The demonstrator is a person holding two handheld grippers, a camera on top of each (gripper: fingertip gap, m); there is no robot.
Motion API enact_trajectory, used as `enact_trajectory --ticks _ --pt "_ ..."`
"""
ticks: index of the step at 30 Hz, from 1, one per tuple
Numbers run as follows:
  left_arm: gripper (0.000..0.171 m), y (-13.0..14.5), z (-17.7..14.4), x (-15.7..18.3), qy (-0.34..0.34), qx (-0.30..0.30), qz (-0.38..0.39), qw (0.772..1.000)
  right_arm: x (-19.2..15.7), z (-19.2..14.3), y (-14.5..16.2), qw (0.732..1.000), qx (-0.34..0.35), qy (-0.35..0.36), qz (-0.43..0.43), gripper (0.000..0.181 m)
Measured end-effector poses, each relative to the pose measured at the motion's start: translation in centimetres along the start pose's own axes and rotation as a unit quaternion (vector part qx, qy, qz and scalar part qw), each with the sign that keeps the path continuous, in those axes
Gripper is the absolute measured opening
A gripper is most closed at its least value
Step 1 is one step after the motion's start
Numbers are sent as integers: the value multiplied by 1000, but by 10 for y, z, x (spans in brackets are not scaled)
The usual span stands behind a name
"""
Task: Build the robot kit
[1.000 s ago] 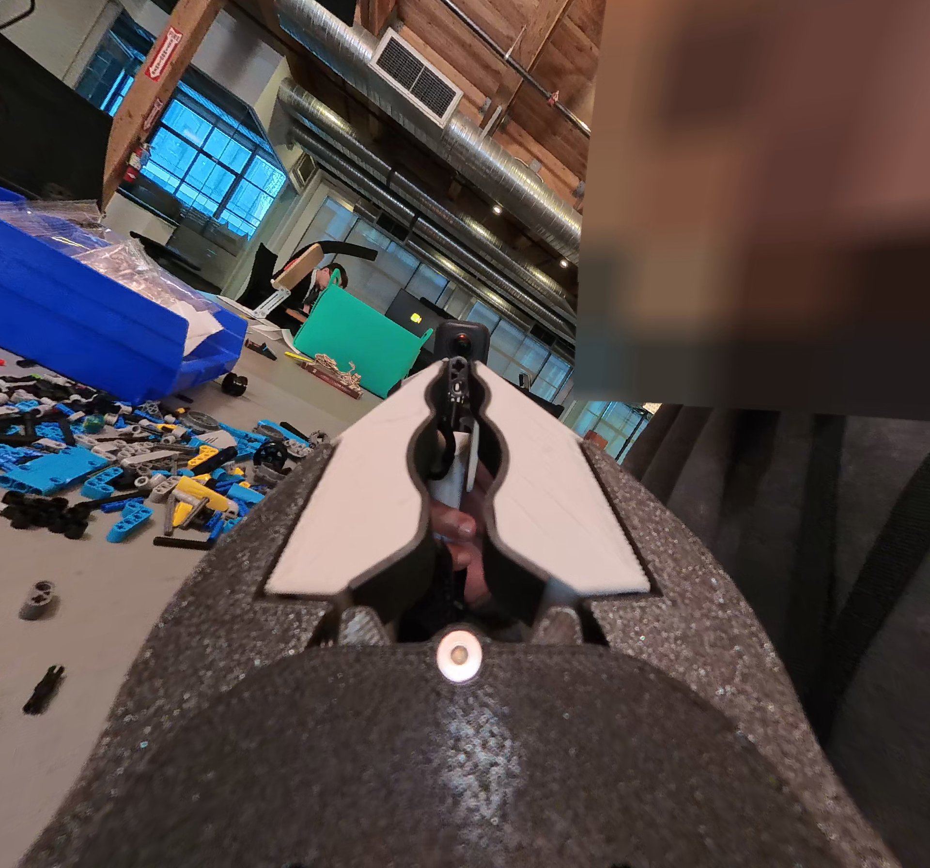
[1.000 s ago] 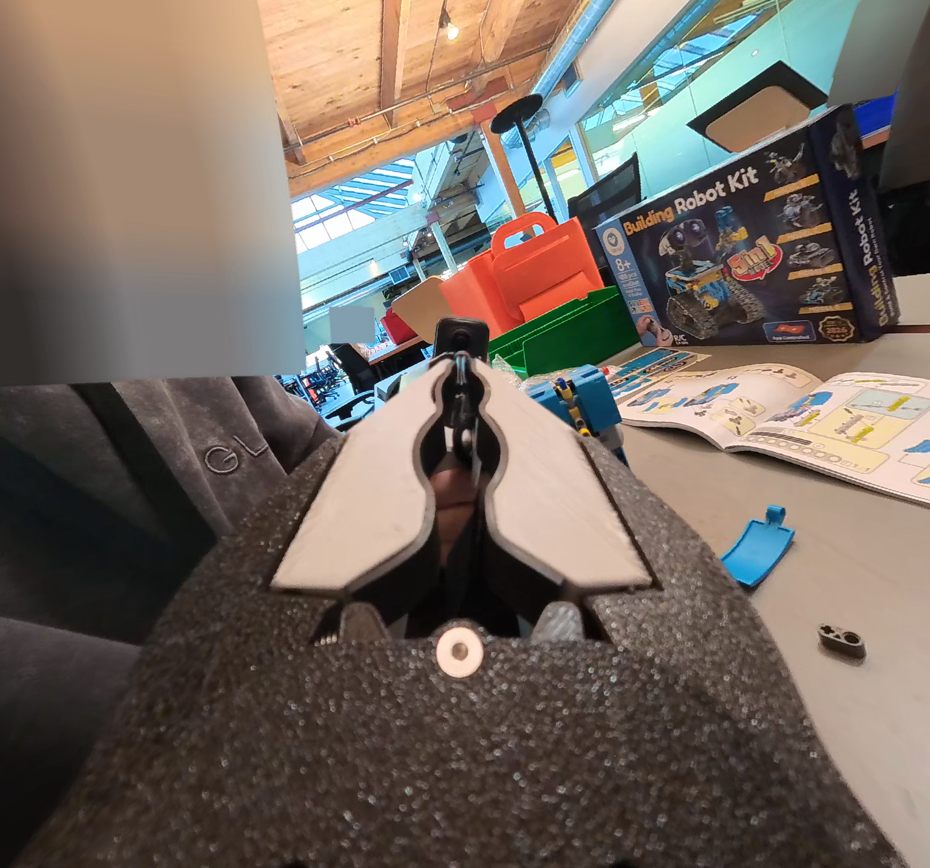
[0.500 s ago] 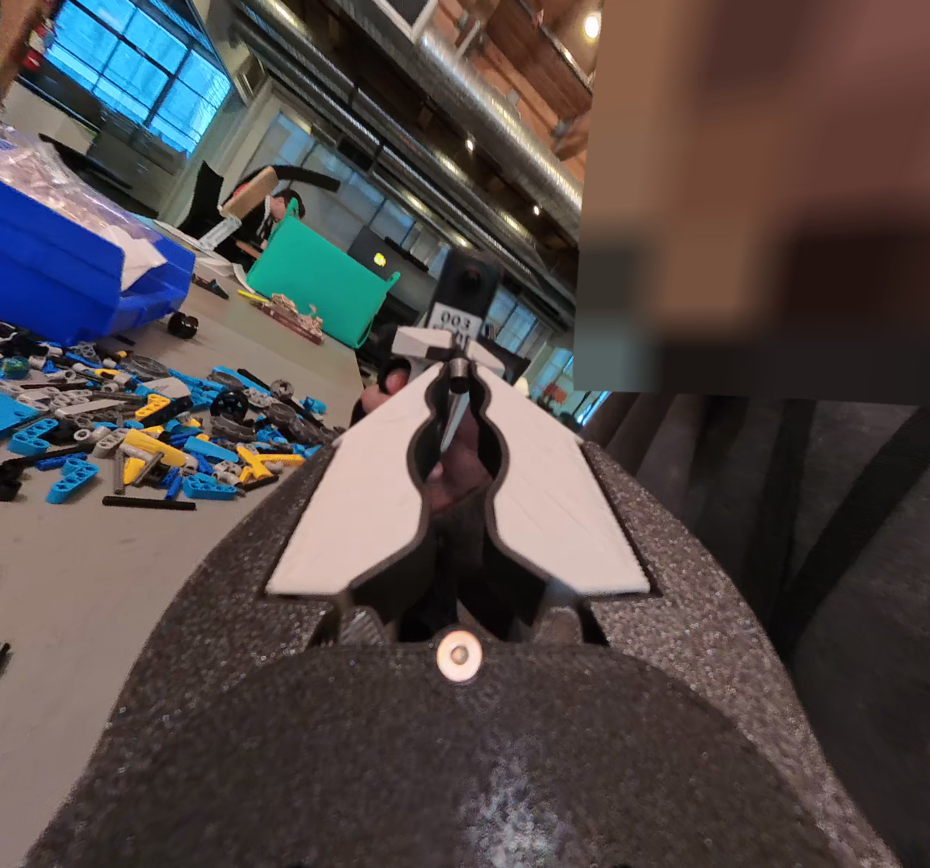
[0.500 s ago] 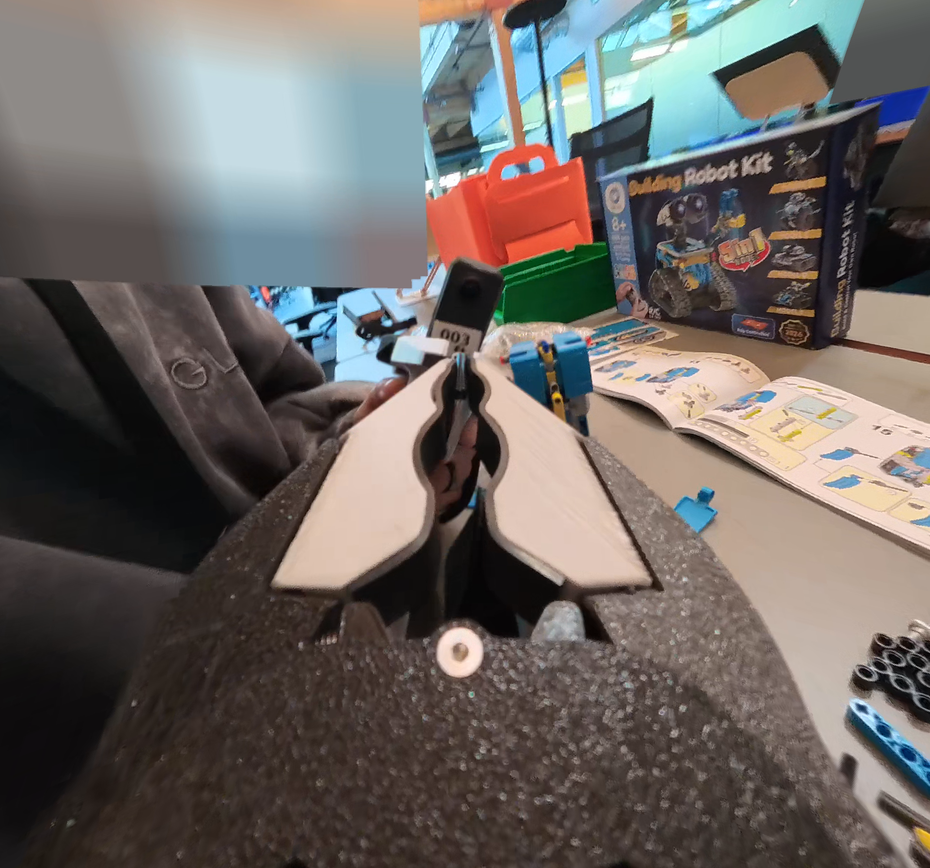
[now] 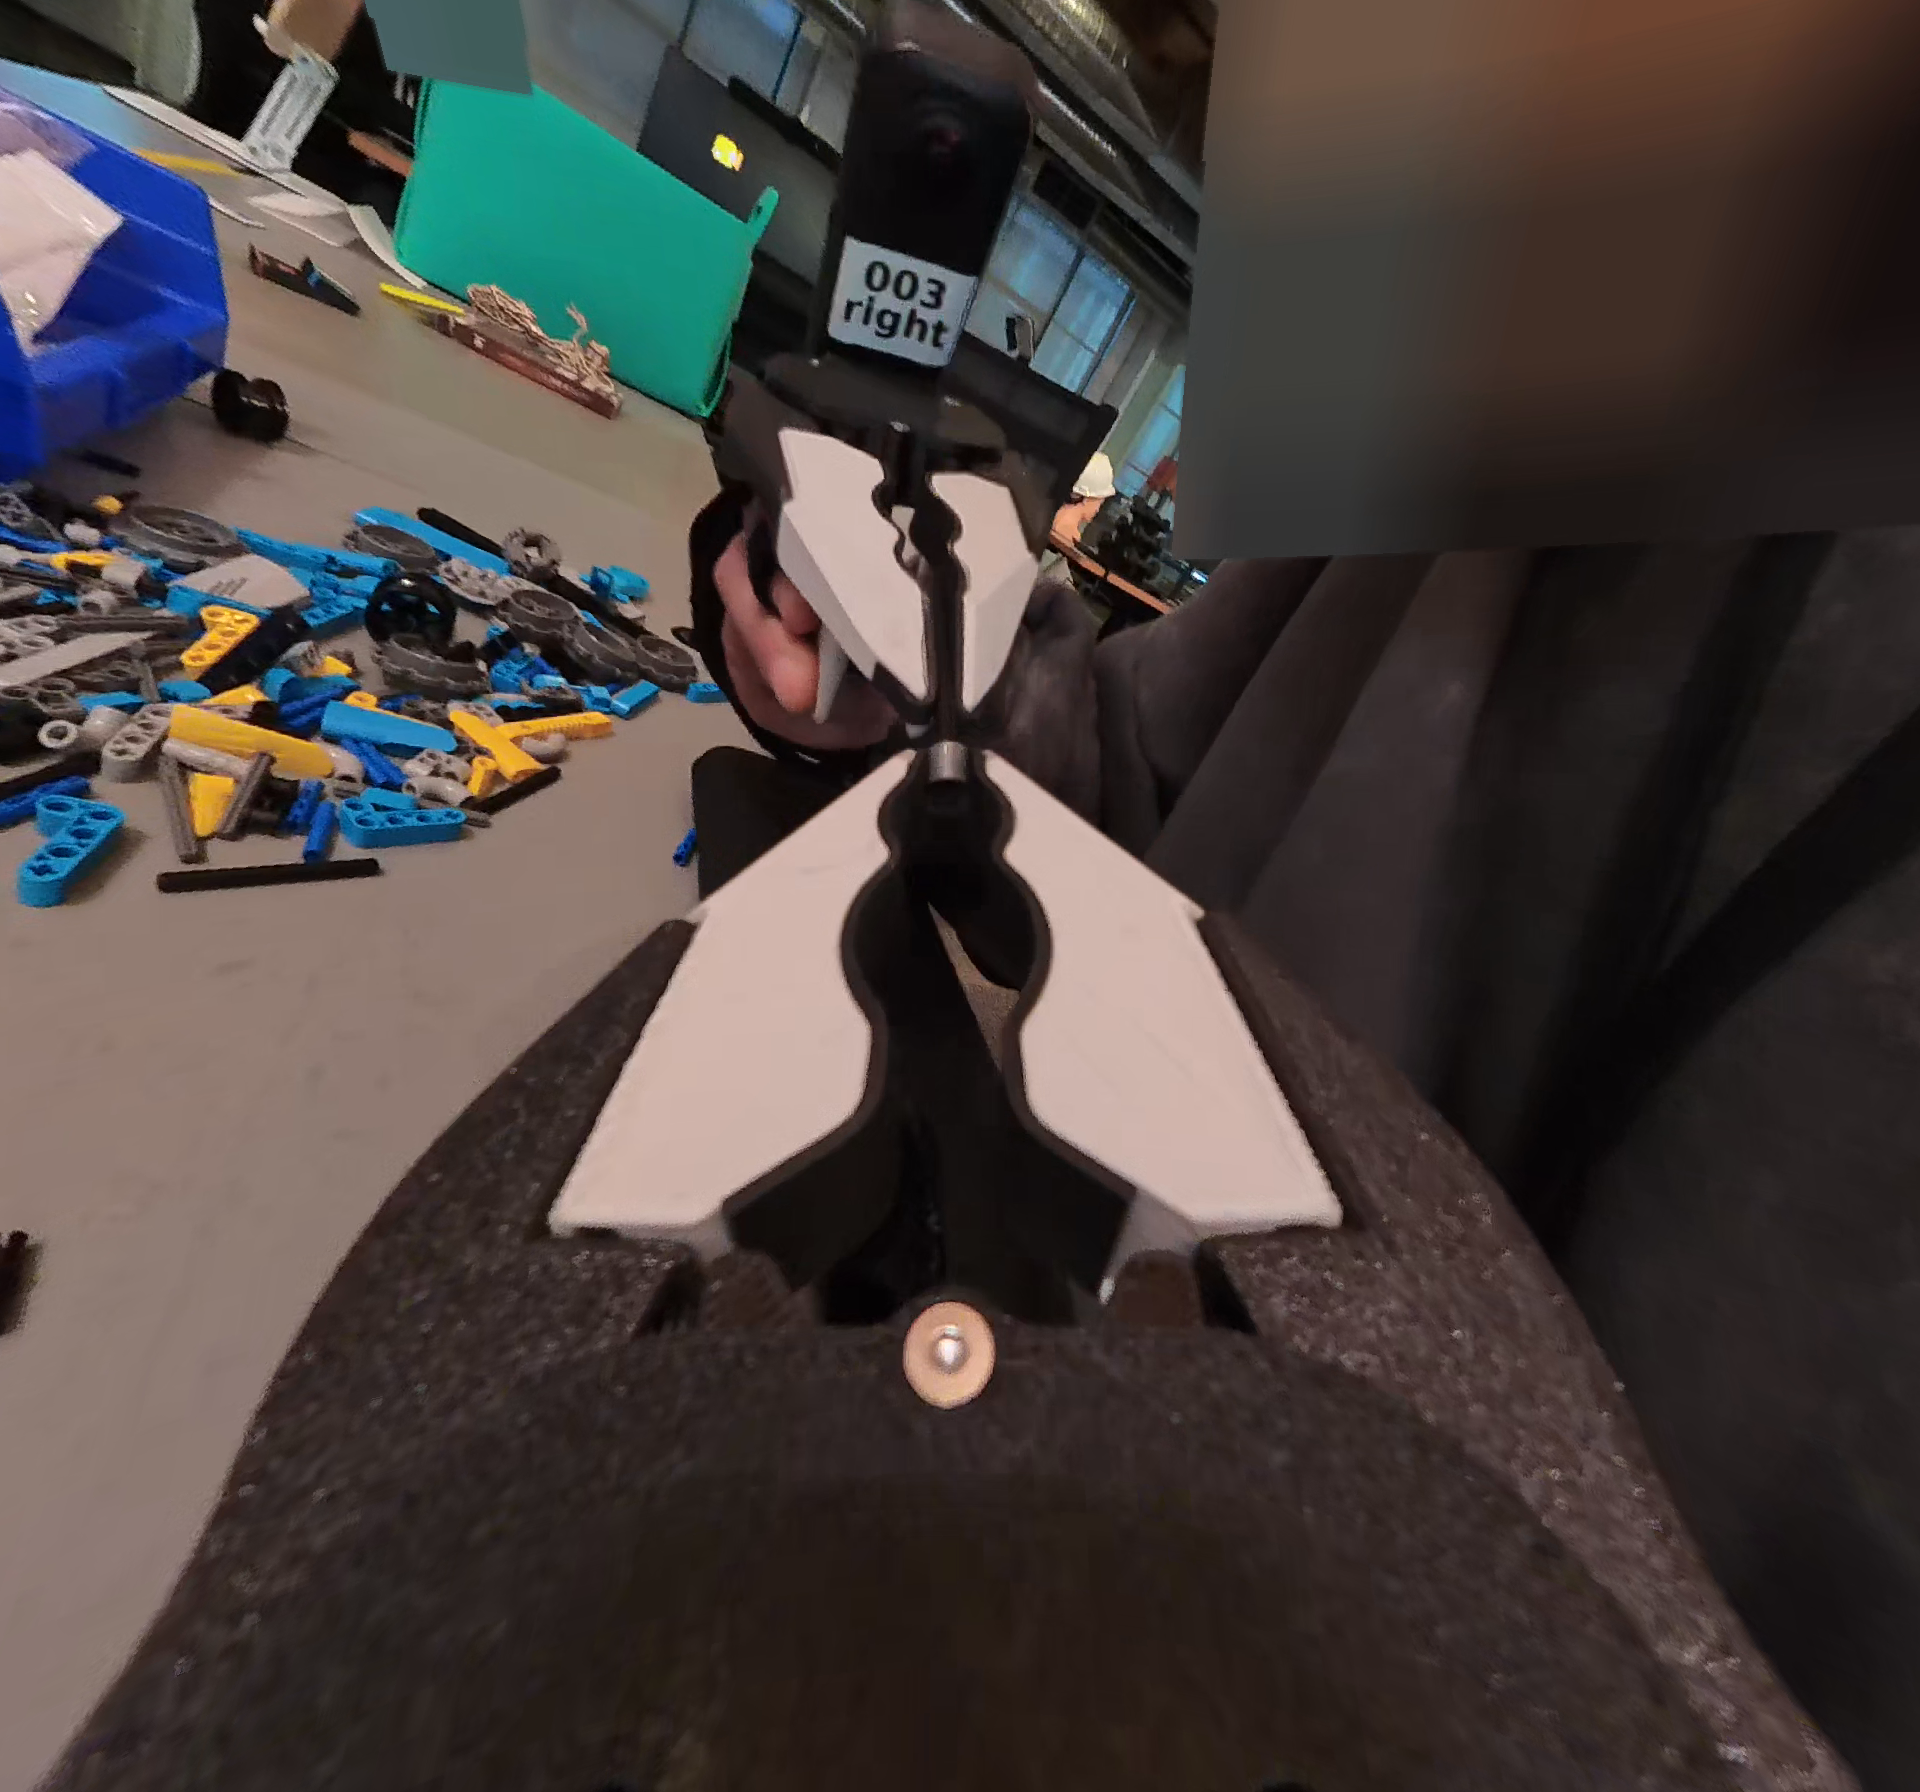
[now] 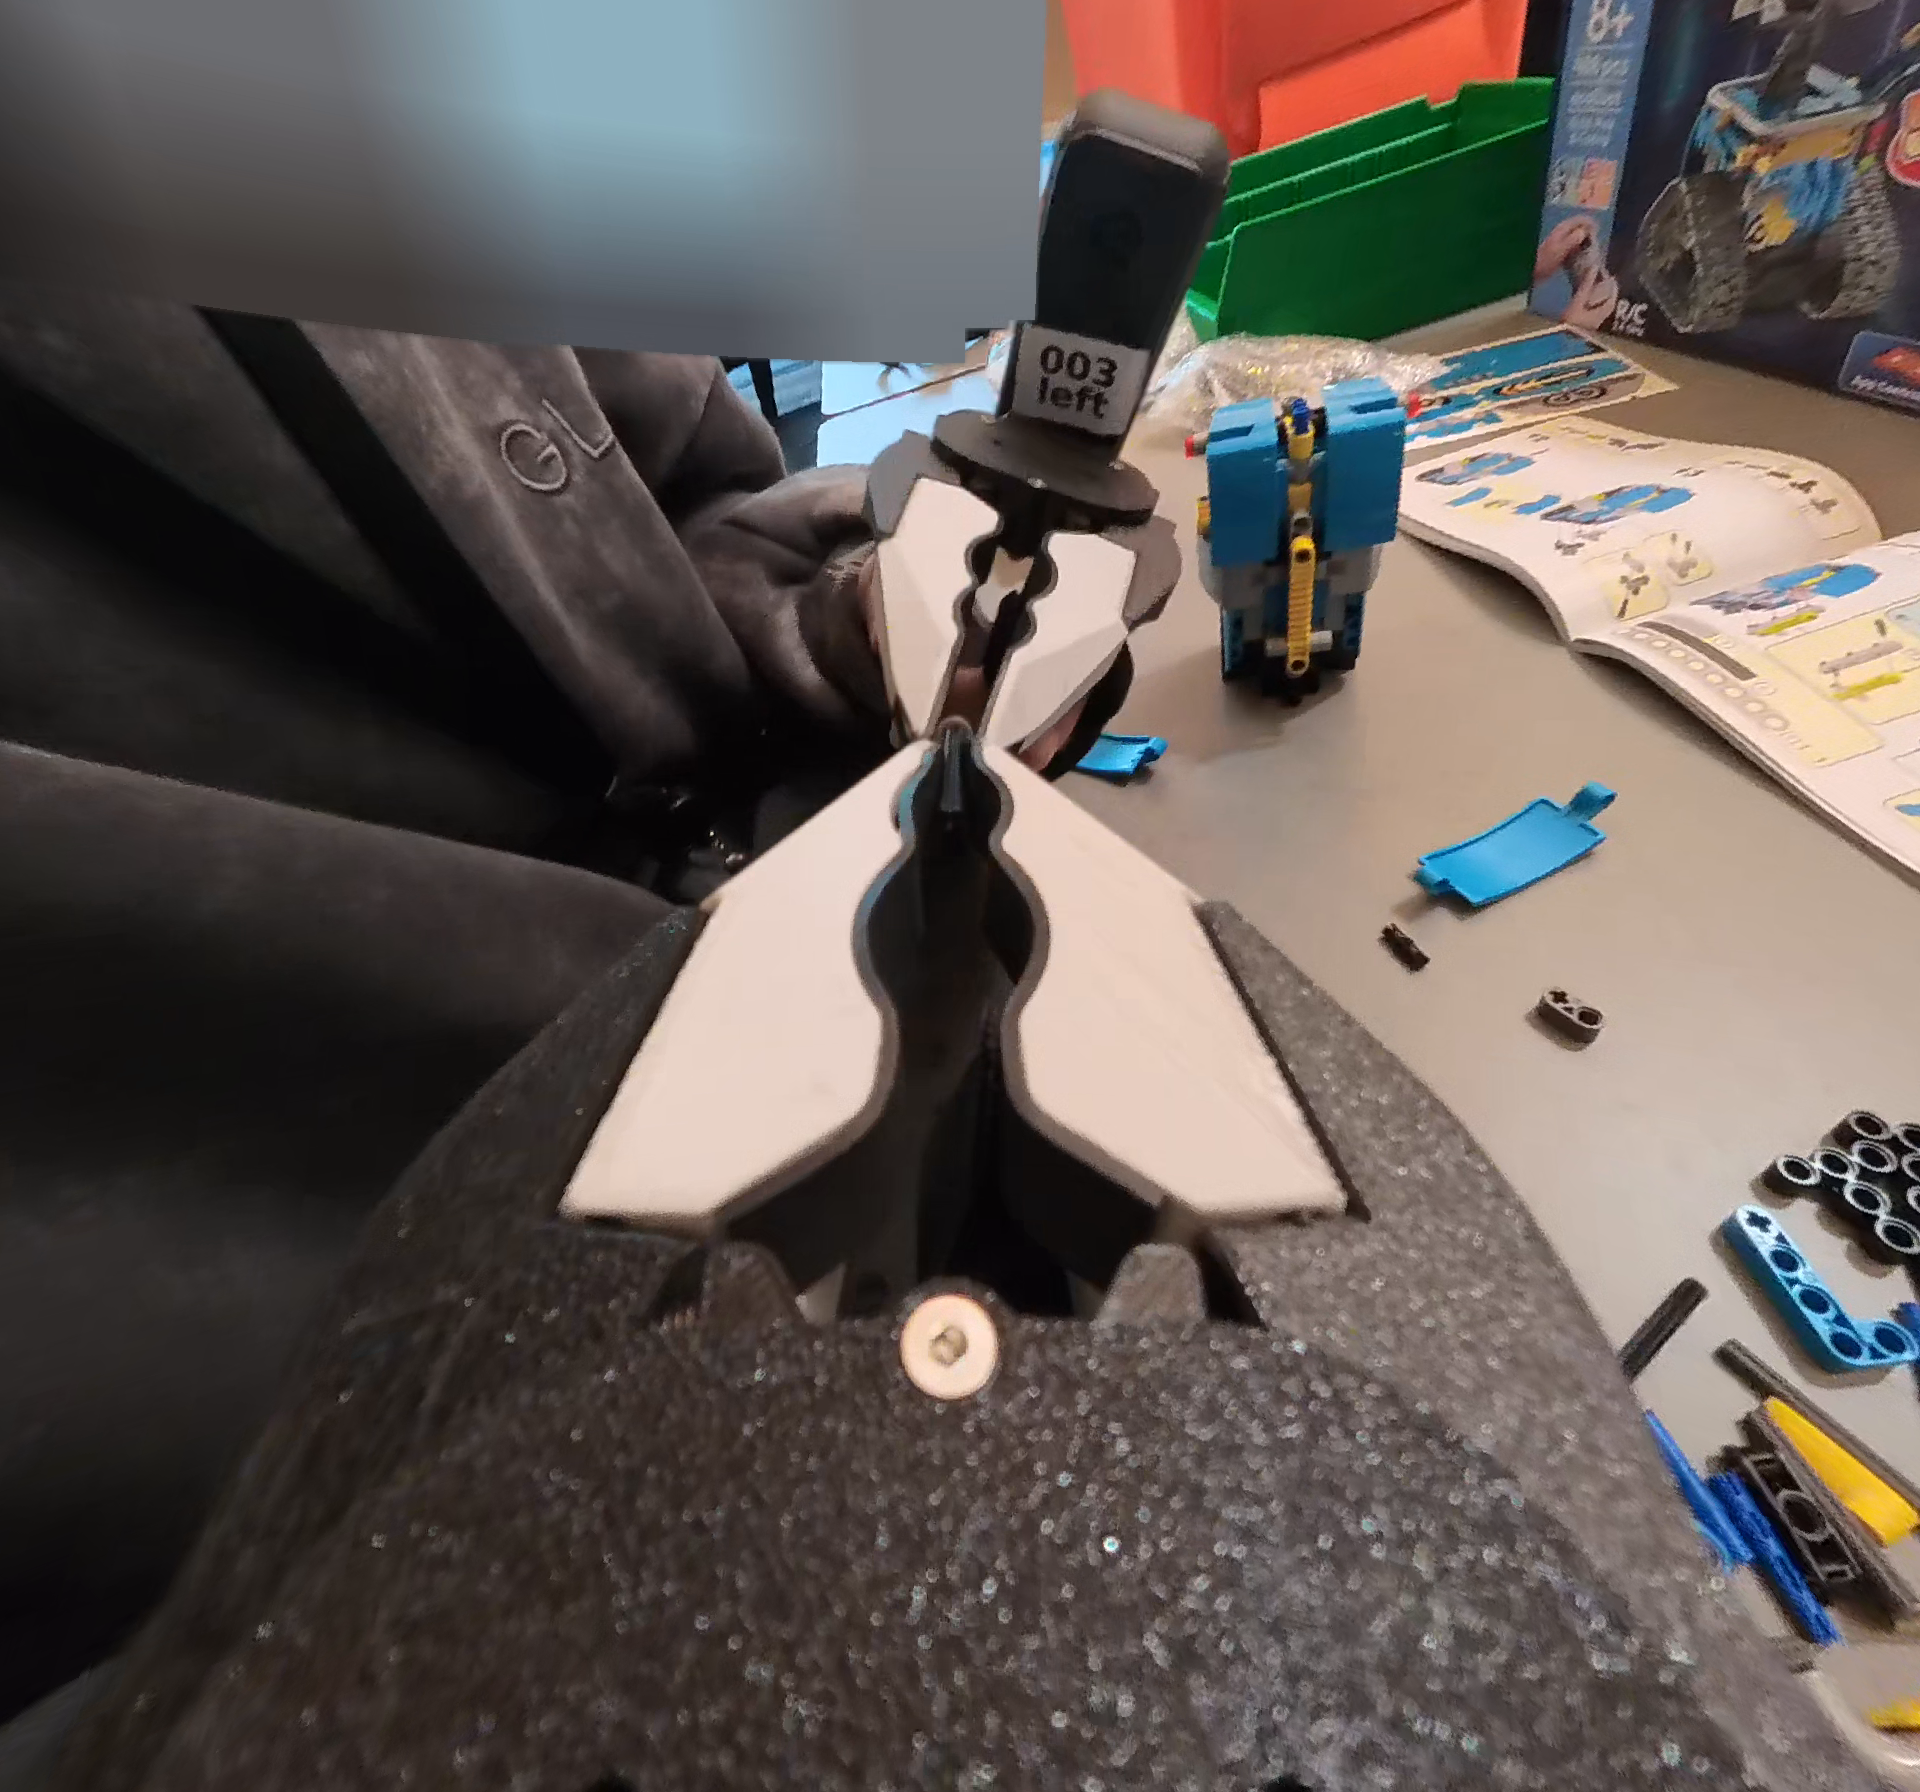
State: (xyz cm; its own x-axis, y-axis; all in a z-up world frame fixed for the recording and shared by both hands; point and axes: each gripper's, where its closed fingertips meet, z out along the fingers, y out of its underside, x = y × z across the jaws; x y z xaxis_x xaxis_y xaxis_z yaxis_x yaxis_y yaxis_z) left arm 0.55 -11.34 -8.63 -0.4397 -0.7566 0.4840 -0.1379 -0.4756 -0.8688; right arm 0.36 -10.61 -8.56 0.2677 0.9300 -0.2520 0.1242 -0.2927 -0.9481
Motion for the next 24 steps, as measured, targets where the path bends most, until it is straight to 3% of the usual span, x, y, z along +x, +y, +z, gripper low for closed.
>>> enact_trajectory --ticks 9,16,24 --pt "5 10 0 -4 15 -22 -55 998 1 2 10 999 -45 21 -20 3" --pt "4 24 3 -8 -16 -68 -18 997 0 2 25 996 -82 7 15 4" --pt "4 33 5 -10 -18 -93 -28 995 -1 2 34 995 -101 0 20 4"
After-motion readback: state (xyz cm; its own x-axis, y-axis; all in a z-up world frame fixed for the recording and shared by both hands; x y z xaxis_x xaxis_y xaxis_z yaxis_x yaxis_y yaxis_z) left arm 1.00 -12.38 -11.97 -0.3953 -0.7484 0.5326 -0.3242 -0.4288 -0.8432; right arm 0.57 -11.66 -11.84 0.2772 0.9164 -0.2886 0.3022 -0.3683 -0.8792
